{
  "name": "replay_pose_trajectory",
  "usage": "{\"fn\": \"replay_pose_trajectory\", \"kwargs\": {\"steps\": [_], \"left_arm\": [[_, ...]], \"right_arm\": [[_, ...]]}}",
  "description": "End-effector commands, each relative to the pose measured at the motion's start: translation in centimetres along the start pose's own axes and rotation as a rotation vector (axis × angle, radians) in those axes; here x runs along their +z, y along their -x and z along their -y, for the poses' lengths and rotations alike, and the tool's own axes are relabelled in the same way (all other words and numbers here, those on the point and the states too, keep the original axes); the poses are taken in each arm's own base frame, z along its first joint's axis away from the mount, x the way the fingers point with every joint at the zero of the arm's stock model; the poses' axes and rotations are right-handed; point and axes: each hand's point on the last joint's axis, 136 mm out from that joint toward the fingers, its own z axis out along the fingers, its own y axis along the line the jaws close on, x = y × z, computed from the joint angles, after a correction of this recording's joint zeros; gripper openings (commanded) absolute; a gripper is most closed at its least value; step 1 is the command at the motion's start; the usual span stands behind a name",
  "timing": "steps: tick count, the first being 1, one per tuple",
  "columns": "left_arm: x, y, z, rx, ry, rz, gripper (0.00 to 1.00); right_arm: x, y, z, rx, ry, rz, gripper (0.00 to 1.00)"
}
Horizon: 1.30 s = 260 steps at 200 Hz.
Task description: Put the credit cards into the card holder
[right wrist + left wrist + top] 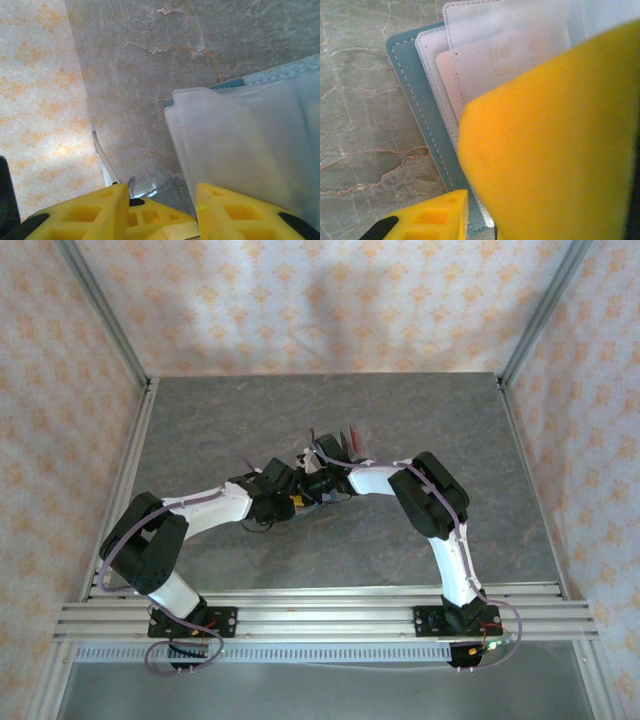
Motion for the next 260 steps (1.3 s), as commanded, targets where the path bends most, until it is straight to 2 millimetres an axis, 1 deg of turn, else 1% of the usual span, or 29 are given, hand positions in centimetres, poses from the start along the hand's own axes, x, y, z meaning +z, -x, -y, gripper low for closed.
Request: {"fn": "replay_pose_trajectory", "kwargs": {"steps": [1, 17, 50, 102, 114, 123, 154, 182, 213, 221, 226, 241, 260], "left_arm": [[1.1, -0.3, -1.7, 0.011, 0.099, 0.004, 0.2], [1.4, -0.7, -1.8, 0.018, 0.105, -0.002, 0.19], [1.9, -2.0, -2.1, 0.031, 0.111, -0.018, 0.19], [3.1, -4.1, -2.8, 0.04, 0.12, -0.058, 0.19], [3.4, -4.4, -2.9, 0.035, 0.12, -0.066, 0.18], [3.5, -4.5, -3.0, 0.032, 0.121, -0.07, 0.18], [3.4, -4.6, -3.1, 0.034, 0.118, -0.072, 0.18], [3.3, -4.6, -2.8, 0.047, 0.109, -0.075, 0.18], [3.4, -4.5, -2.7, 0.058, 0.106, -0.078, 0.18], [3.4, -4.5, -2.6, 0.059, 0.104, -0.081, 0.18], [3.4, -4.5, -2.6, 0.06, 0.102, -0.081, 0.18], [3.4, -4.6, -2.5, 0.065, 0.098, -0.082, 0.18], [3.3, -4.5, -2.5, 0.069, 0.096, -0.08, 0.18]], "right_arm": [[1.0, 0.1, 2.9, 0.046, -0.057, 0.004, 0.4], [0.8, 0.2, 2.6, 0.043, -0.05, 0.006, 0.4], [0.1, 1.4, 0.8, 0.008, -0.038, 0.026, 0.41], [-0.9, 3.6, -3.8, -0.077, 0.024, 0.048, 0.46], [-1.5, 4.2, -4.7, -0.092, 0.036, 0.069, 0.46], [-2.1, 4.7, -5.1, -0.104, 0.032, 0.095, 0.46], [-5.5, 6.7, -6.2, -0.14, 0.024, 0.186, 0.46], [-9.7, 8.7, -6.7, -0.171, -0.016, 0.289, 0.46], [-13.6, 10.3, -7.3, -0.205, -0.068, 0.367, 0.43], [-14.9, 10.7, -6.8, -0.214, -0.127, 0.398, 0.41], [-15.8, 11.0, -6.0, -0.215, -0.191, 0.423, 0.4], [-18.8, 11.8, -4.5, -0.229, -0.358, 0.497, 0.35], [-21.9, 12.0, -2.4, -0.228, -0.55, 0.546, 0.3]]}}
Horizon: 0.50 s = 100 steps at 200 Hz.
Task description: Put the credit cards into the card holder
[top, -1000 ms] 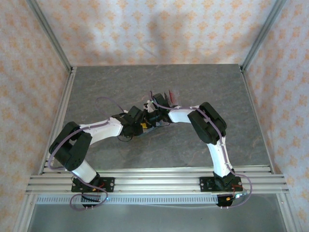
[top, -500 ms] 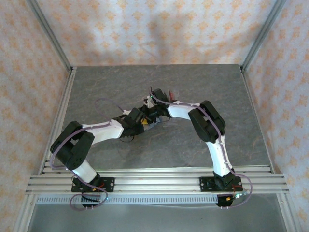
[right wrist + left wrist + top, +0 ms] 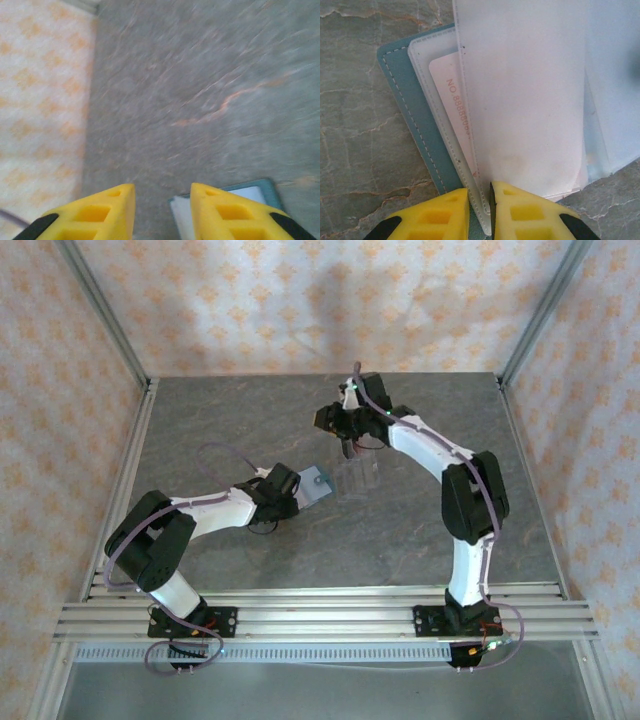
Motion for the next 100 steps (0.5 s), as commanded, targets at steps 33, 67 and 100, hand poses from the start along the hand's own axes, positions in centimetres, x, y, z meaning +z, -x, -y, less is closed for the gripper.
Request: {"fn": "replay_pose_trajectory", "kwargs": {"steps": [33, 67, 100], "left_arm": [[1.5, -5.8, -3.3, 0.073, 0.104, -0.203, 0.18], [1.9, -6.0, -3.0, 0.069, 0.096, -0.214, 0.18], [1.9, -6.0, -2.9, 0.067, 0.093, -0.216, 0.18]], "right_arm": [[-5.4, 0.7, 6.6, -0.137, -0.448, 0.046, 0.28], [-5.2, 0.2, 8.0, -0.148, -0.505, 0.015, 0.28], [-4.1, 0.0, 7.8, -0.167, -0.5, -0.01, 0.29]]}}
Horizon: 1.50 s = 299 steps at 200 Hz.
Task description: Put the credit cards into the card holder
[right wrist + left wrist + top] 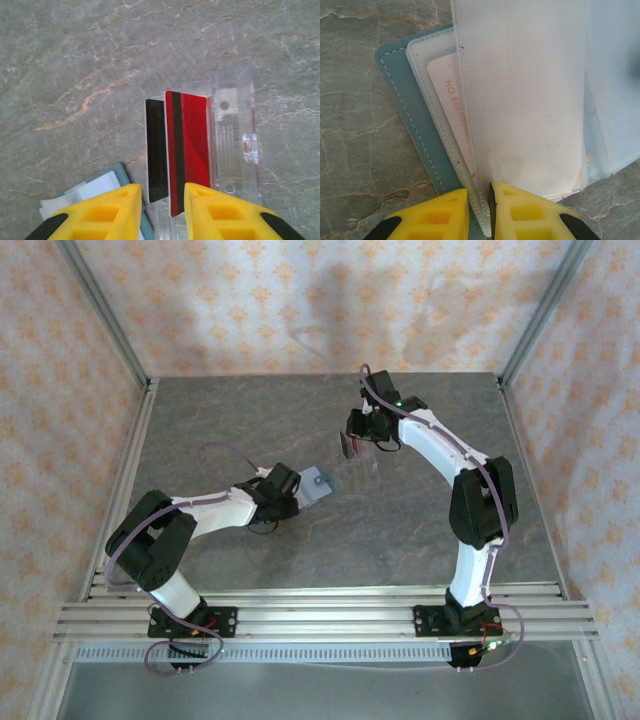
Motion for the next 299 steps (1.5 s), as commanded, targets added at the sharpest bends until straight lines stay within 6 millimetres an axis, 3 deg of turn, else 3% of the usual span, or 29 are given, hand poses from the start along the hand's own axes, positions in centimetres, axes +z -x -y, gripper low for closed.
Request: {"fn": "replay_pose_trajectory", "kwargs": {"steps": [1, 99, 187, 223, 262, 299], "left_arm": [[1.8, -6.0, -2.9, 0.06, 0.092, -0.214, 0.18], [1.7, -6.1, -3.0, 0.053, 0.093, -0.216, 0.18], [1.6, -6.0, -3.0, 0.052, 0.094, -0.215, 0.17], [1.6, -6.0, -3.0, 0.05, 0.095, -0.214, 0.17], [1.5, -5.9, -2.9, 0.056, 0.096, -0.214, 0.17], [1.2, -5.8, -2.9, 0.075, 0.098, -0.216, 0.17]], "right_arm": [[0.2, 0.1, 0.1, -0.047, -0.046, -0.009, 0.29], [2.9, -0.1, 0.3, -0.089, -0.107, -0.064, 0.3], [3.9, -0.8, 1.1, -0.107, -0.141, -0.092, 0.18], [3.7, -0.8, 1.1, -0.118, -0.146, -0.096, 0.08], [2.1, 0.2, 0.8, -0.134, -0.152, -0.063, 0.0], [0.1, 1.5, 0.2, -0.147, -0.147, -0.016, 0.0]]}}
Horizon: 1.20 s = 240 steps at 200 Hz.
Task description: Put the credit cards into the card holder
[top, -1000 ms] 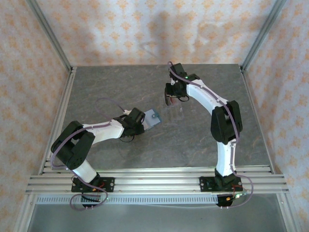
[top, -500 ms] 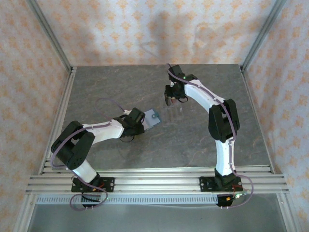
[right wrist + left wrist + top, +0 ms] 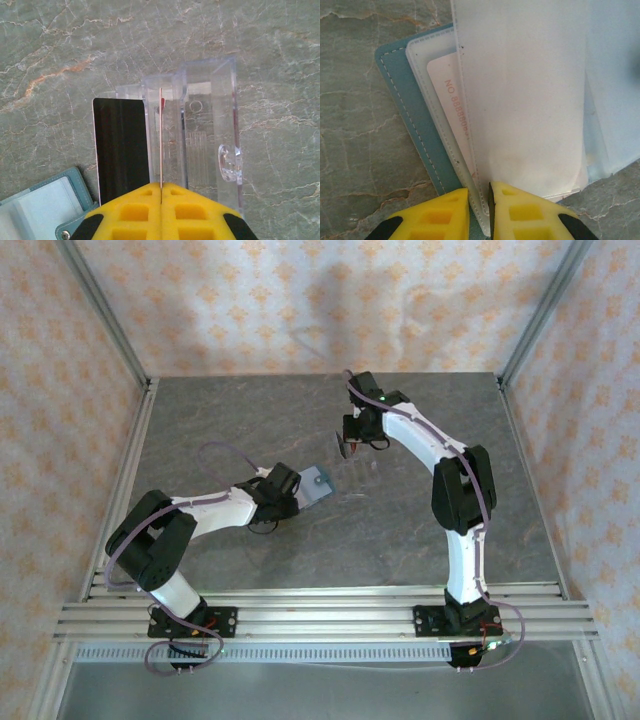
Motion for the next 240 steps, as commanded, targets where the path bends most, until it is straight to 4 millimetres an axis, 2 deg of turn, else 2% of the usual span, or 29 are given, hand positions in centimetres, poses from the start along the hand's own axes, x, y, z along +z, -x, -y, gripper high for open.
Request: {"fn": "replay_pose_trajectory", "kwargs": {"steps": [1, 36, 52, 72, 98, 118, 151, 211, 240], "left_arm": [[1.3, -5.8, -3.0, 0.073, 0.097, -0.213, 0.17], [0.9, -5.7, -2.7, 0.081, 0.086, -0.213, 0.17], [0.8, -5.8, -2.7, 0.085, 0.081, -0.218, 0.17], [0.8, -5.8, -2.7, 0.089, 0.081, -0.221, 0.17], [0.6, -5.9, -2.6, 0.097, 0.069, -0.221, 0.17], [0.3, -5.6, -2.3, 0.104, 0.064, -0.218, 0.17], [-0.1, -5.3, -2.5, 0.108, 0.082, -0.218, 0.17], [-0.6, -5.4, -2.5, 0.085, 0.07, -0.231, 0.17], [-1.7, -4.6, -1.9, 0.049, 0.006, -0.223, 0.19]], "right_arm": [[-3.5, 1.8, -0.1, -0.023, -0.016, 0.069, 0.0], [-5.6, 2.5, -0.5, -0.031, -0.014, 0.113, 0.0], [-7.0, 2.5, -1.4, -0.053, -0.007, 0.143, 0.0], [-8.6, 1.7, -4.5, -0.109, 0.094, 0.176, 0.0], [-8.6, -0.8, -9.0, -0.177, 0.249, 0.162, 0.0], [-7.5, -2.9, -11.8, -0.219, 0.357, 0.144, 0.0], [-4.4, -5.7, -14.1, -0.235, 0.46, 0.09, 0.0], [1.3, -8.8, -13.0, -0.231, 0.412, 0.004, 0.0], [2.9, -9.9, -12.3, -0.207, 0.392, -0.014, 0.0]]}}
